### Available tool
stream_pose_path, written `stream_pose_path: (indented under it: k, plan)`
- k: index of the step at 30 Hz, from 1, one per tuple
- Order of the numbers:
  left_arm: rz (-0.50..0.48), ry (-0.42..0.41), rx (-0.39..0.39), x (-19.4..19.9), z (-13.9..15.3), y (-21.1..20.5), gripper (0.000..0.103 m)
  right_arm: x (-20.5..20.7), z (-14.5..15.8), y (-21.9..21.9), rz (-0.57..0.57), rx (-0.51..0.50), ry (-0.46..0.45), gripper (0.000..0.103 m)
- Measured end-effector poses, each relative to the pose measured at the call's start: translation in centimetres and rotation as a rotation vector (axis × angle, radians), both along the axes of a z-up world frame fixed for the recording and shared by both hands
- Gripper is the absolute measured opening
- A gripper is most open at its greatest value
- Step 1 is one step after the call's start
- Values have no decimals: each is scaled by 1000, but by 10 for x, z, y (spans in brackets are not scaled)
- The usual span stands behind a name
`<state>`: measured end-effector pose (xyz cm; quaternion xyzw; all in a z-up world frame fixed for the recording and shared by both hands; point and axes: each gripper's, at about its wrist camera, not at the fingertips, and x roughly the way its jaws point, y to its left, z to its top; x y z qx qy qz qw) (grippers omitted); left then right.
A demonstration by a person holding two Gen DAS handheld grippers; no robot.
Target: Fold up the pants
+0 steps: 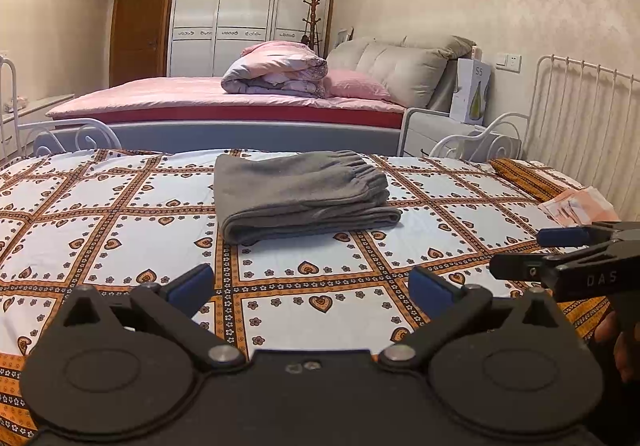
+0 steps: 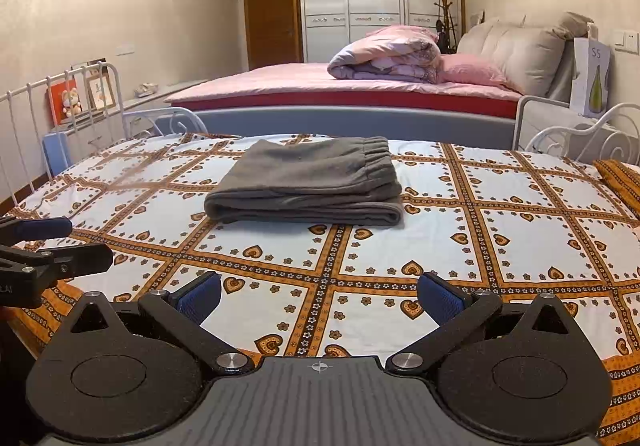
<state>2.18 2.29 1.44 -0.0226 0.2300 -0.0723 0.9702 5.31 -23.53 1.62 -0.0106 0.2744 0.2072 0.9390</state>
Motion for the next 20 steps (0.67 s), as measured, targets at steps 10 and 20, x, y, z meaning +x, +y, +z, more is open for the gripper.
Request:
stream_pose_path:
  k: [10,20]
  plan:
    - [6,-26,4,-3,1,2,96,0,0,-1,1,1,-1,103]
    - [34,-72,-11,-5,6,8,97,0,1,-2,-7,3,-7,103]
